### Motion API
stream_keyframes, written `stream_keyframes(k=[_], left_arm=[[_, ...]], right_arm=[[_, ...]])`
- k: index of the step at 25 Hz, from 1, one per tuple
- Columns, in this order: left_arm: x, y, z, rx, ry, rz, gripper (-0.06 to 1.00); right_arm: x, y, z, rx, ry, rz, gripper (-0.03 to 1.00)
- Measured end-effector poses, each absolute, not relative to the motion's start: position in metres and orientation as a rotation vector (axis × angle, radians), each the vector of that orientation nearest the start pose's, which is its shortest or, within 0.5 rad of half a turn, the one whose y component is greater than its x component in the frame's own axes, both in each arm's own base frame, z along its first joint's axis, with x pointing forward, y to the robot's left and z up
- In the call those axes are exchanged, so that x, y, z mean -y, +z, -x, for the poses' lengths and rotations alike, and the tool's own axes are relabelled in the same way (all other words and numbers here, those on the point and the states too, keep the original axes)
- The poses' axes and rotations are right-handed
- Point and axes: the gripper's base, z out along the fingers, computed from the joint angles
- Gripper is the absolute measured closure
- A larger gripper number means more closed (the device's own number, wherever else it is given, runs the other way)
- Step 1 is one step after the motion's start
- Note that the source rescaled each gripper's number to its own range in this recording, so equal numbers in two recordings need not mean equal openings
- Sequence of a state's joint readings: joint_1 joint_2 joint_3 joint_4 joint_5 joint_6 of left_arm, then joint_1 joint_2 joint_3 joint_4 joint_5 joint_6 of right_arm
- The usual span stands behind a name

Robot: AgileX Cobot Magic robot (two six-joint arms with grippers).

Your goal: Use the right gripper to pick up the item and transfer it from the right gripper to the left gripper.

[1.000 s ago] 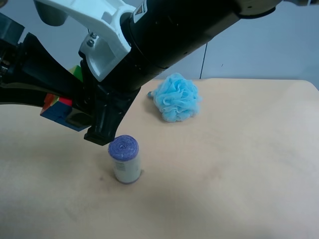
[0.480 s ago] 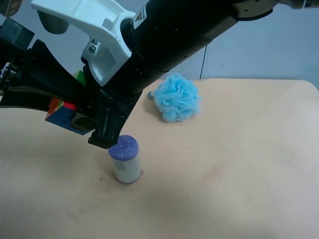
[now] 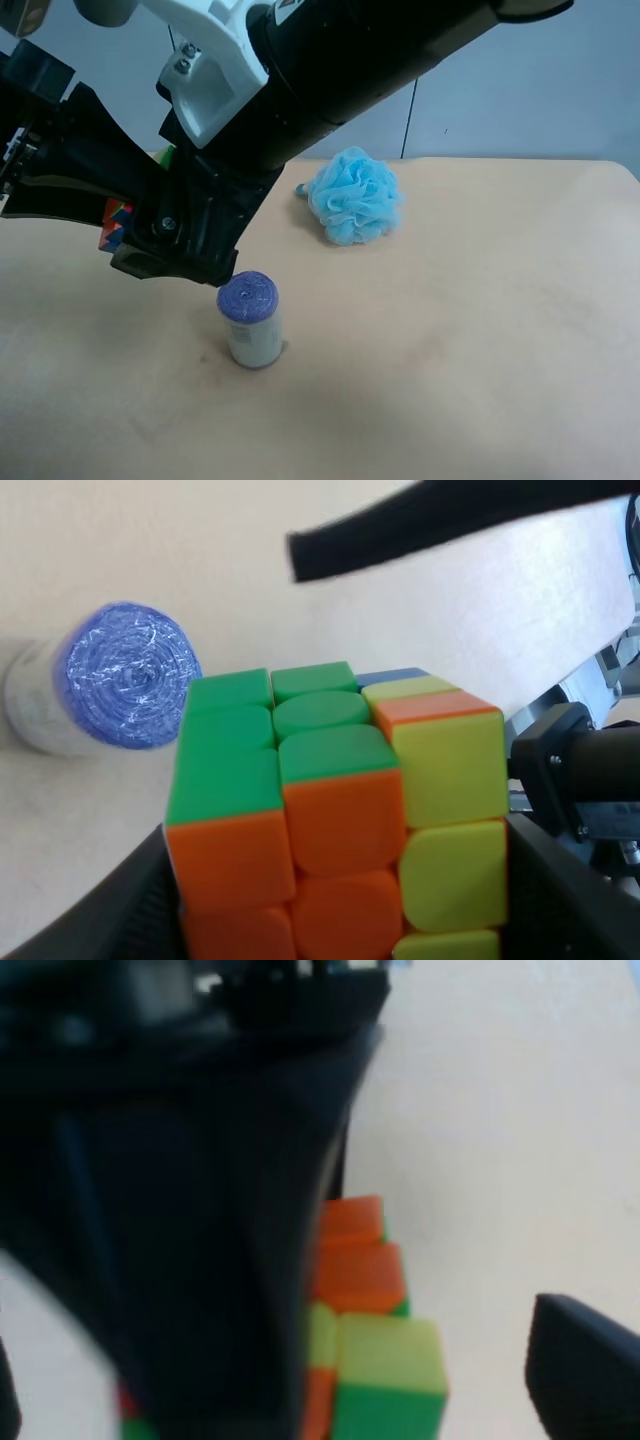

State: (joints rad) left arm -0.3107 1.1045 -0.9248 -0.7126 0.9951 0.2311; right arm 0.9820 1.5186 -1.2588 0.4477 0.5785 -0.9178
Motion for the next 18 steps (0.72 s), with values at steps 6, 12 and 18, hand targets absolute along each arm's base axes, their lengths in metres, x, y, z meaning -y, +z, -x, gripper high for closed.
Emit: stream_keyframes(k=[6, 12, 18], left_arm=[[0.11, 0.329, -0.178, -2.521, -0.944, -0.369, 0.94], [0.11, 0.329, -0.178, -2.521, -0.945, -0.368, 0.94], [0.11, 0.329, -0.178, -2.521, -0.945, -0.368, 0.94]], right_arm=[[-0.27, 0.351, -0.155, -1.626, 0.496, 1.706, -0.03], [-0.235, 0.362, -0.142, -1.8, 0.369, 1.741, -0.03], [-0.198, 0.371, -0.128, -2.028, 0.232, 1.728, -0.03]])
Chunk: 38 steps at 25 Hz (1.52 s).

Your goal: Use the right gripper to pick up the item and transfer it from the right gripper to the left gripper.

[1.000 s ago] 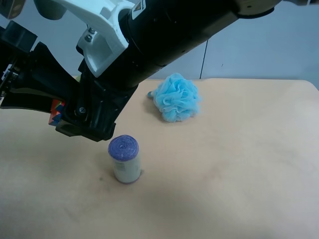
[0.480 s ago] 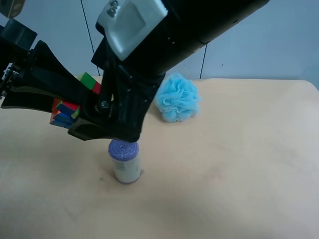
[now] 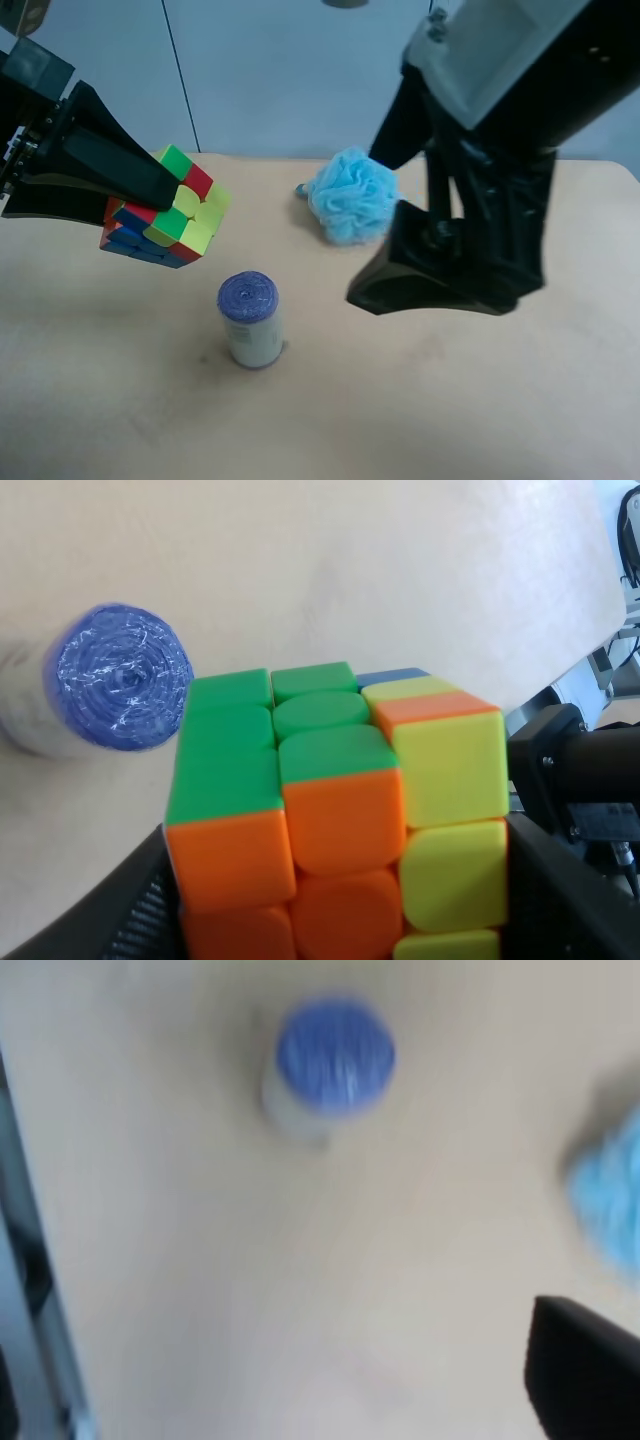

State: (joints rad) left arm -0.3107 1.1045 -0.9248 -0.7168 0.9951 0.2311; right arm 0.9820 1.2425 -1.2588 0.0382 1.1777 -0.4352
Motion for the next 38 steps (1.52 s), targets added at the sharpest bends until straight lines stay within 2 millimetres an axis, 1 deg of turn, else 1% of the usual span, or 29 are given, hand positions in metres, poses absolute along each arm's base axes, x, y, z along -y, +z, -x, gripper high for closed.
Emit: stream_keyframes(k=[3, 5, 8, 12, 13, 17, 21, 25, 32, 35, 38], left_arm=[[0.11, 0.329, -0.178, -2.521, -0.945, -0.368, 0.94], [0.11, 0.329, -0.178, -2.521, -0.945, -0.368, 0.94], [0.11, 0.329, -0.178, -2.521, -0.945, -0.368, 0.94], [0.11, 0.329, -0.178, -2.521, -0.945, -0.368, 0.94], [0.11, 0.329, -0.178, -2.52, -0.945, -0.368, 0.94], [0.11, 0.33, -0.178, -2.518, -0.944, -0.366, 0.94], [0.11, 0.33, -0.179, -2.517, -0.944, -0.365, 0.94], [0.11, 0.33, -0.179, -2.51, -0.94, -0.36, 0.94], [0.11, 0.33, -0.18, -2.506, -0.939, -0.357, 0.94], [0.11, 0.33, -0.18, -2.506, -0.939, -0.357, 0.94], [0.11, 0.33, -0.18, -2.506, -0.939, -0.357, 0.94]], right_arm=[[-0.183, 0.381, -0.122, -2.061, 0.212, 1.647, -0.03], [-0.173, 0.388, -0.116, -2.068, 0.233, 1.582, -0.03], [-0.15, 0.39, -0.101, -2.082, 0.264, 1.505, -0.03], [-0.114, 0.379, -0.078, -2.117, 0.298, 1.406, -0.03], [-0.106, 0.373, -0.072, -2.127, 0.306, 1.387, -0.03], [-0.074, 0.36, -0.051, -2.113, 0.344, 1.32, -0.03], [-0.052, 0.345, -0.036, -2.086, 0.366, 1.287, -0.03], [-0.041, 0.322, -0.029, -2.068, 0.389, 1.261, -0.03], [-0.042, 0.284, -0.023, -2.068, 0.5, 1.215, -0.03], [-0.041, 0.274, -0.022, -2.098, 0.488, 1.227, -0.03], [-0.041, 0.27, -0.022, -2.113, 0.481, 1.236, -0.03]])
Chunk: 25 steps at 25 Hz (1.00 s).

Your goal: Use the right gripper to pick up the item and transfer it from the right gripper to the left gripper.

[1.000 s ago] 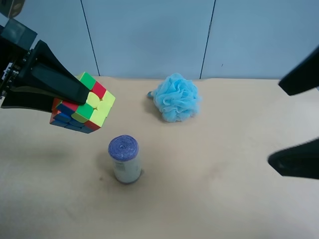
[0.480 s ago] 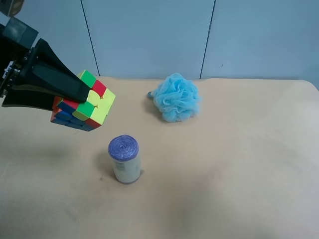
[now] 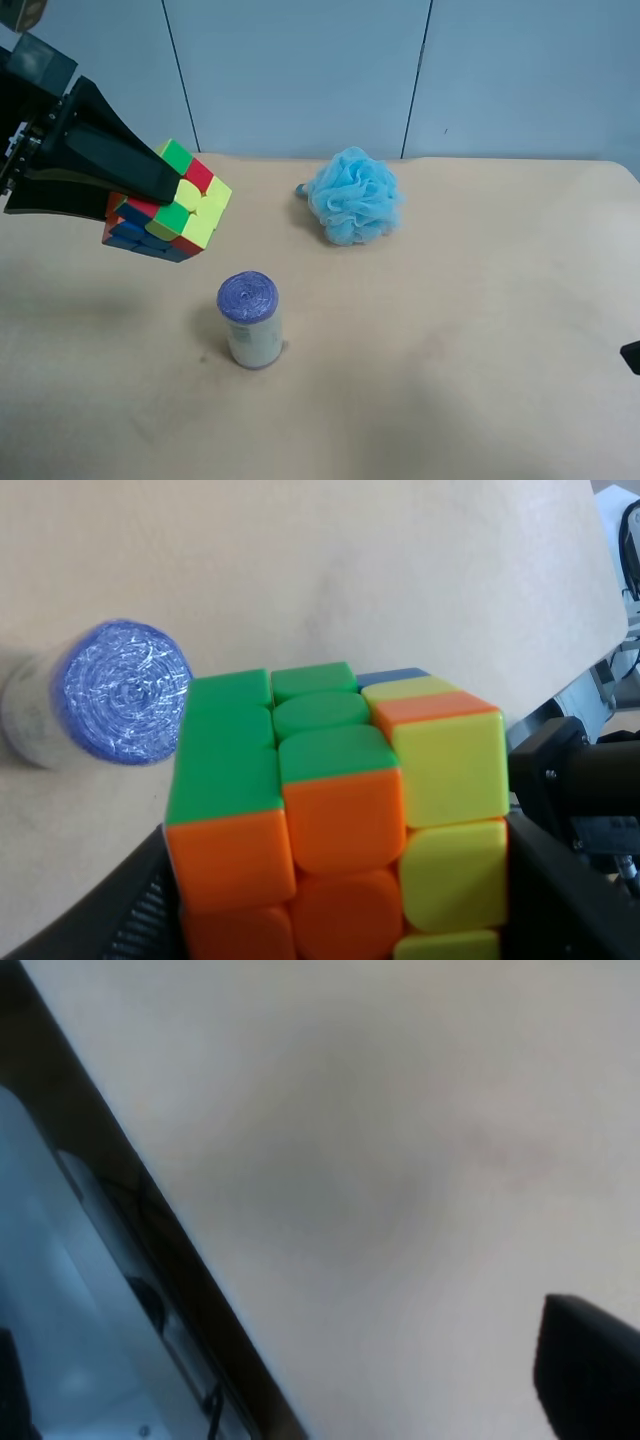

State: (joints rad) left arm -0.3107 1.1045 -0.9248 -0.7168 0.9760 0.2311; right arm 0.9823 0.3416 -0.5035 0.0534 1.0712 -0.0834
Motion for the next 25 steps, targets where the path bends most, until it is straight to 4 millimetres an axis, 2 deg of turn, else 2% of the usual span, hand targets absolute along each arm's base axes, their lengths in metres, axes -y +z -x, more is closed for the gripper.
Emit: stream_keyframes(k=[16, 20, 25], left_arm=[[0.11, 0.33, -0.179, -2.513, -0.942, -0.362, 0.94], [0.11, 0.33, -0.179, -2.514, -0.942, -0.363, 0.94], [0.11, 0.33, -0.179, -2.514, -0.942, -0.363, 0.94]], right_arm=[[-0.04, 0.271, -0.023, -2.125, 0.473, 1.211, -0.03], [-0.035, 0.272, -0.025, -2.162, 0.429, 1.065, -0.03], [-0.016, 0.276, -0.014, -2.112, 0.36, 0.767, -0.03]])
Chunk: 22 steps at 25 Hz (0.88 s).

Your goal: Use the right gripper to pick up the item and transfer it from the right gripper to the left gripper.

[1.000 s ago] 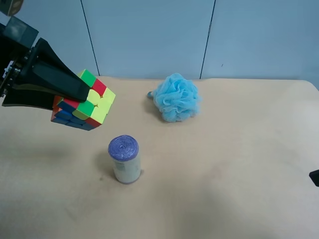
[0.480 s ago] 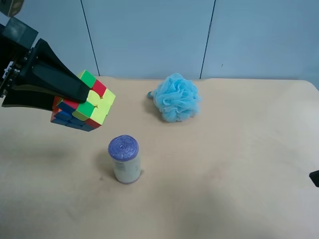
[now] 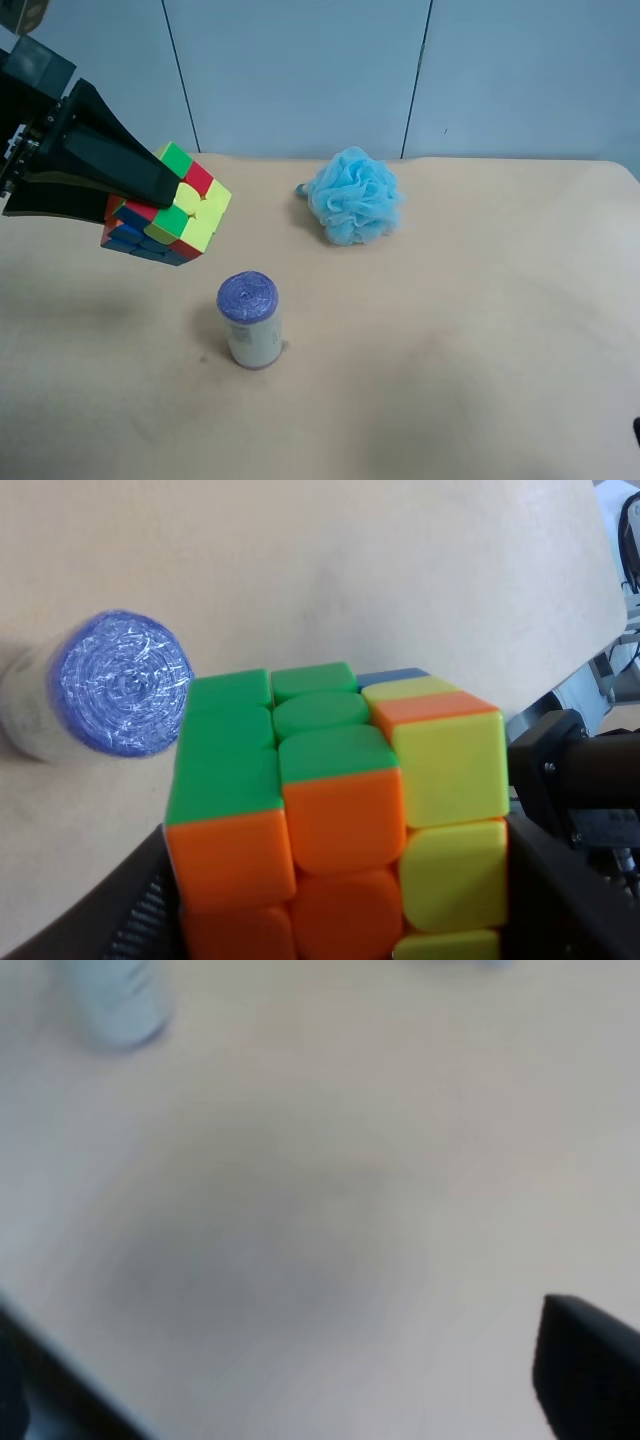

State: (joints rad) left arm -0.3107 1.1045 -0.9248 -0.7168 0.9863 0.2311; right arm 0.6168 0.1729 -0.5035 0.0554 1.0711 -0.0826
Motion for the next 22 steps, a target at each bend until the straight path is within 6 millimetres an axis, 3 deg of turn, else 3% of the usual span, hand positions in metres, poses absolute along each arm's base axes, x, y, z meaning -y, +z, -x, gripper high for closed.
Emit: stream_keyframes(k=[9, 16, 22], left_arm=[[0.11, 0.33, -0.179, -2.511, -0.937, -0.361, 0.94], [0.108, 0.329, -0.181, -2.506, -0.903, -0.366, 0.94], [0.096, 0.339, -0.197, -2.55, -0.634, -0.436, 0.94]], right_arm=[[-0.003, 0.277, 0.007, -2.022, 0.176, 0.352, -0.03], [-0.003, 0.277, 0.007, -2.029, 0.146, 0.303, -0.03], [-0.003, 0.277, 0.007, -2.029, 0.146, 0.303, -0.03]])
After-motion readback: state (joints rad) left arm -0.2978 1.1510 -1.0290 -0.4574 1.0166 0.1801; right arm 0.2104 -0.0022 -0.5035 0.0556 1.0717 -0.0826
